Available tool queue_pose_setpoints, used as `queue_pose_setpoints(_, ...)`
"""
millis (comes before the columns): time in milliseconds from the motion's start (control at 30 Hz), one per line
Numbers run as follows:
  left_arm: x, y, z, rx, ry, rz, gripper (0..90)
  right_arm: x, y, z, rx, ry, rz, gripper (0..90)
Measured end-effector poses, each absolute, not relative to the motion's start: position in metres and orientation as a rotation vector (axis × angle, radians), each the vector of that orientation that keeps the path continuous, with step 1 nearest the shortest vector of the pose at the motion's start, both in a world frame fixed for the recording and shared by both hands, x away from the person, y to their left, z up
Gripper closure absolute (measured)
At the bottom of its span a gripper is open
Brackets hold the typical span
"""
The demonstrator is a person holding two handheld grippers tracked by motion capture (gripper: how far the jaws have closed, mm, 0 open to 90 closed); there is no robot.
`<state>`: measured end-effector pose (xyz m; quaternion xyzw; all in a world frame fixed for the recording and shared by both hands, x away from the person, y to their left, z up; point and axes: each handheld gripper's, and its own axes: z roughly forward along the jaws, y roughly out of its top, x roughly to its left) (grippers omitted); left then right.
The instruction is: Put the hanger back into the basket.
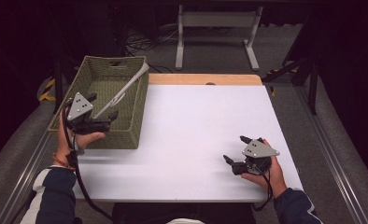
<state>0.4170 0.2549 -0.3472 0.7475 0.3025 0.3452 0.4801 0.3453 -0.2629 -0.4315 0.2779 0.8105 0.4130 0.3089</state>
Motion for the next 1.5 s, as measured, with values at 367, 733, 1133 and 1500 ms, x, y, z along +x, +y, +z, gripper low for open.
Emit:
queue_pose_setpoints(367,0.400,0.232,-0.342,1.773,0.637,0.836,6.8,0.346,-0.265,-0.431,0.754,2.123,1.101,11.3)
queue_pose_setpoints(733,0.382,0.203,-0.348,1.743,0.547,0.813,5.6,0.345,-0.266,-0.430,0.764,2.097,1.111,11.3)
queue_pose_setpoints(1133,0.363,0.183,-0.354,1.744,0.451,0.767,5.4,0.341,-0.262,-0.427,0.767,2.074,1.138,11.3)
queue_pose_setpoints(1500,0.350,0.170,-0.365,1.777,0.408,0.772,6.0,0.335,-0.253,-0.423,0.749,2.057,1.170,11.3)
